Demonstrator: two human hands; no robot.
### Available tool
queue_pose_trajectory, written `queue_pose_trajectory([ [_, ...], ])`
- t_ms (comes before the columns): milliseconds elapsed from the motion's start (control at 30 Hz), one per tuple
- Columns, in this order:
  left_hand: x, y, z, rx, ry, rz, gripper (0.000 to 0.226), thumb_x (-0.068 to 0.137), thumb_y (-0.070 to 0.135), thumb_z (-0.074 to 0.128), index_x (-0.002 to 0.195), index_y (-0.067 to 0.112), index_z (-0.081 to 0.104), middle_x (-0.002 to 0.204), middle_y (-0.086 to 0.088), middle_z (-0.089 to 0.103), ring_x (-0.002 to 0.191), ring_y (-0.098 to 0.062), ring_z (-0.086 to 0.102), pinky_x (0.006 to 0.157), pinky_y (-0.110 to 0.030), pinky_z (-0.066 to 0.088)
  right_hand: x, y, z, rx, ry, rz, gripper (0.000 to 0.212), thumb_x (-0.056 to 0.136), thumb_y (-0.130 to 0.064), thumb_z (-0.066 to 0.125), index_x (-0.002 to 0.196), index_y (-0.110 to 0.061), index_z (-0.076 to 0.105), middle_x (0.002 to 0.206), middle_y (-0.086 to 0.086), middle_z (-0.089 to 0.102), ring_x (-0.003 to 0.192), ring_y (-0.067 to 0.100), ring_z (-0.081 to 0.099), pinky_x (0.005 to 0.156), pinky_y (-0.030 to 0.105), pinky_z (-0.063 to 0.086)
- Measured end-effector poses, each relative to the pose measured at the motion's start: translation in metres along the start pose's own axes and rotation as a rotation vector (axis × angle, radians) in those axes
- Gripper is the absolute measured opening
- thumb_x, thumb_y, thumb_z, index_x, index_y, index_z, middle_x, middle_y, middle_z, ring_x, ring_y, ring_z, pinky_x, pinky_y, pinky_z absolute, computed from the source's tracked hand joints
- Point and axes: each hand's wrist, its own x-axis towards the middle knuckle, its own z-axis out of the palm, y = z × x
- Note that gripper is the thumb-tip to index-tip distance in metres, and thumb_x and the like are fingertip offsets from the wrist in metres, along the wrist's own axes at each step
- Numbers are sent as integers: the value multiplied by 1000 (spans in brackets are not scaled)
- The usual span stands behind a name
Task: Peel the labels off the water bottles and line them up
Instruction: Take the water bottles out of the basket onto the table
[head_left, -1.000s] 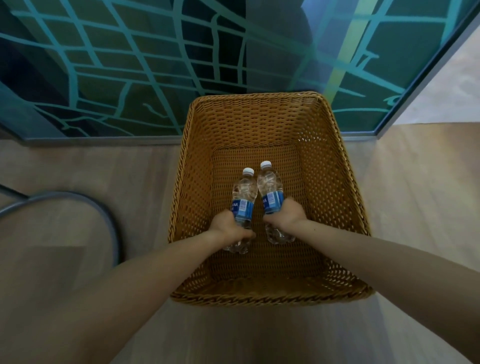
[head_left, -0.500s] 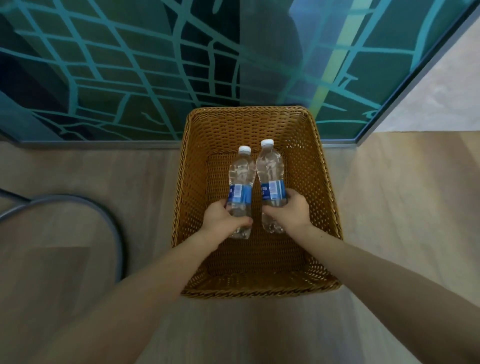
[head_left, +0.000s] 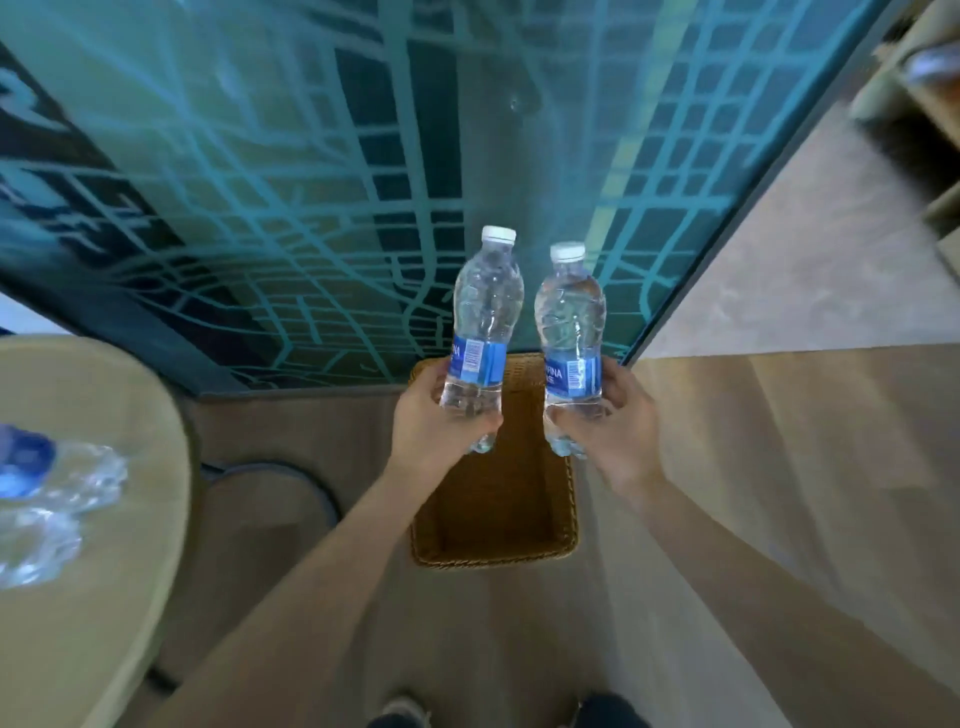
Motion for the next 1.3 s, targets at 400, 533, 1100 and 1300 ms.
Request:
queue_pose_trajectory([
  [400,-211,289,-132,67,233,250,73,68,15,89,130,15,51,109,13,65,92,5,65,74,-7,48,-146,-322,-119,37,-25,-259,72,70,-11,92,133,-16,57,118,-15,66,108,-11,62,87,9,53],
  [533,-272,269,-147,66,354,209,71,66,25,89,123,27,47,109,11,65,95,2,66,76,-14,54,-189,-317,-125,10,-105,-284,67,72,-11,91,128,-22,57,117,-24,66,107,-15,60,82,4,50],
  [1100,-409,164,-203,-103,950,-178,65,65,18,86,118,30,50,112,6,68,98,-15,69,83,-40,59,-264,-311,10,54,-622,-312,67,68,-11,91,123,-34,59,107,-30,69,93,-6,69,70,6,51],
  [1300,-413,134,-271,-45,1006,-203,70,65,17,86,120,33,47,117,10,64,108,-14,64,89,-27,52,-300,-333,100,84,-756,-321,67,68,-8,91,118,-39,58,111,-12,72,103,0,68,81,12,54],
])
